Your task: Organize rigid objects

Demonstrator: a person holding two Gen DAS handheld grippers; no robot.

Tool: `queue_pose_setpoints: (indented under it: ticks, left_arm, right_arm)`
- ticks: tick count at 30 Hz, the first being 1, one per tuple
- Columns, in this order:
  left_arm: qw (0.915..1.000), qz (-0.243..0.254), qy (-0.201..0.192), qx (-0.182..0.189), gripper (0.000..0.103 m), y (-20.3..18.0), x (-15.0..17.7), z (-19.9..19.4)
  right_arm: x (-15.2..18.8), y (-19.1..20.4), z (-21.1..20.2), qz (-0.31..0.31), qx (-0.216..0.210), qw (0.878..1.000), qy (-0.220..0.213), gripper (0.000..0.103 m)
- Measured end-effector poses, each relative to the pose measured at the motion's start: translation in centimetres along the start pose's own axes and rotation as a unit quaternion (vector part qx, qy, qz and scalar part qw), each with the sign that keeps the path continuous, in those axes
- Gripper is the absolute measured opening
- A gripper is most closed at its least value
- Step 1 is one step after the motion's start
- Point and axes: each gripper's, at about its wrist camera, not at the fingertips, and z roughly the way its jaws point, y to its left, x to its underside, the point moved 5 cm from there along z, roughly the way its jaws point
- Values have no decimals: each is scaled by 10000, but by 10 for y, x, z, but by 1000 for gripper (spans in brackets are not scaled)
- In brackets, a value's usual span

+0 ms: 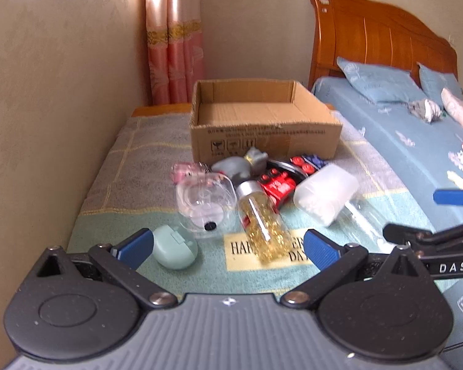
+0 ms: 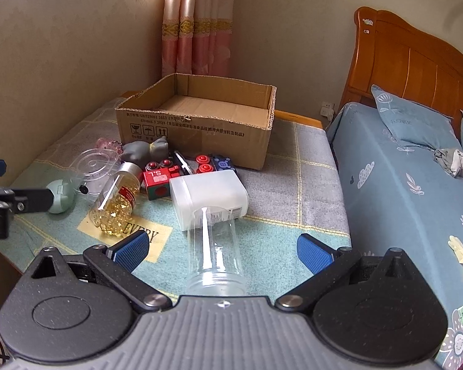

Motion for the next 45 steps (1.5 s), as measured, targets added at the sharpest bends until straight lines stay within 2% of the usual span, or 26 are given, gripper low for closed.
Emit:
queue_pose_setpoints:
  ticks: [4,8,14,22,39,41,45]
  left_arm:
    - [9999,-83,-70,-67,102,13,1,6]
    - [9998,-139,56,-149,102,23,8,19]
    - [9991,-159,342,-210,102,35,25,40]
    - [9977,-116,537,-388,102,49,35,65]
    - [9952,252,834,-447,102,46,43,92]
    - [9949,285,851,-449,102,46,43,94]
    - [9957,265,847,-266,102,48,42,97]
  right_arm:
    - [13,-10,13,187,-183,9995,189,103]
    - [24,-15,25,351,-302,9983,357,103]
    - [35,-19,38,255,-155,9975,634,103]
    - [48,-35,43,232,-33,9960,857,103]
    - [48,-77,70,716,546,9923,846,103]
    - [48,-75,70,693,399,9932,842,103]
    - [49,-59,65,559,-245,9953,753,103]
